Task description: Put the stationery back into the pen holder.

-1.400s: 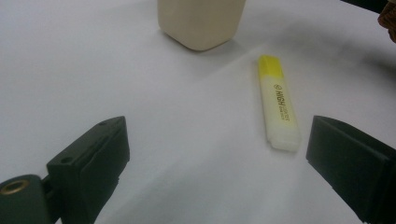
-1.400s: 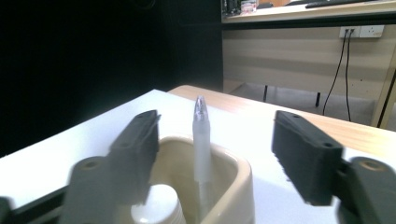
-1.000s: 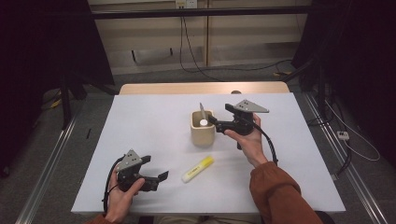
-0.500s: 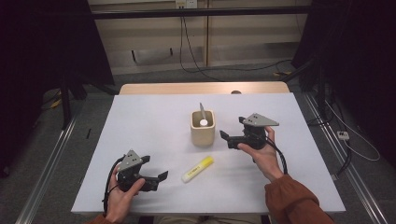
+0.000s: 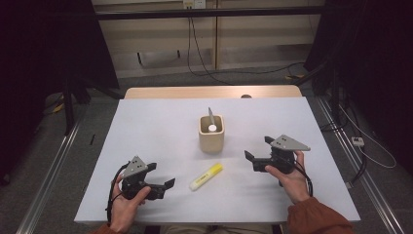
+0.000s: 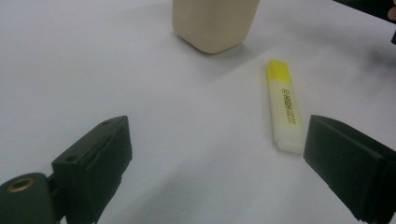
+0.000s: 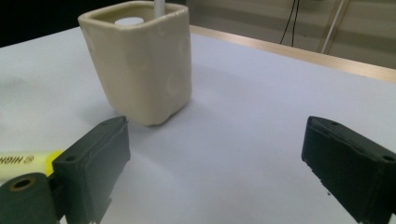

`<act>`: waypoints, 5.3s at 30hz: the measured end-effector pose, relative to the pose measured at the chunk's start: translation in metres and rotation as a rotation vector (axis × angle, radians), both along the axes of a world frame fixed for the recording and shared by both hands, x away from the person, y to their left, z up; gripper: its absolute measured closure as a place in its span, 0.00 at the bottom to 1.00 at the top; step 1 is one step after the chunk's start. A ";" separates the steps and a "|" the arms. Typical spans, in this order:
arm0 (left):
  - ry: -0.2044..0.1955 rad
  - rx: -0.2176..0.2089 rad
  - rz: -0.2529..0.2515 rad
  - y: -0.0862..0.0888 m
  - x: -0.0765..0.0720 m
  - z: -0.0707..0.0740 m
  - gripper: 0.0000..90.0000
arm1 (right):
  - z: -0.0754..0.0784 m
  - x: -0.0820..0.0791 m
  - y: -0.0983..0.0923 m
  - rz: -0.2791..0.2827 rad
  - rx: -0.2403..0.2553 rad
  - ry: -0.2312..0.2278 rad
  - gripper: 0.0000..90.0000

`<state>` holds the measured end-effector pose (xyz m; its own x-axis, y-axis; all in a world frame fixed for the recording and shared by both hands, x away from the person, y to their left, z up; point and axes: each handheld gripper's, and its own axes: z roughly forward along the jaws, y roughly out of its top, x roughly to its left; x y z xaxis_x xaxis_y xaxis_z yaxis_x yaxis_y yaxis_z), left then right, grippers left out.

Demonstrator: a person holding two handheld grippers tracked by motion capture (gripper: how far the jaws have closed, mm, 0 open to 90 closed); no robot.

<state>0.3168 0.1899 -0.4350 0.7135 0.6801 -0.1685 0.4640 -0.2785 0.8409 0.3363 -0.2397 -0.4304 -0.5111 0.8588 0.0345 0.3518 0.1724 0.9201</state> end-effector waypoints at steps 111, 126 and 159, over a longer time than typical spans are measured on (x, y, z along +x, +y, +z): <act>0.248 0.390 -0.245 -0.155 0.057 -0.001 0.75 | -0.015 -0.048 -0.027 0.012 -0.009 0.051 0.08; 0.169 0.220 -0.280 -0.139 0.050 0.018 0.75 | -0.015 -0.047 -0.027 0.013 -0.007 0.050 0.08; -0.048 -0.030 -0.272 -0.112 0.043 0.056 0.75 | -0.015 -0.047 -0.028 0.009 -0.005 0.049 0.08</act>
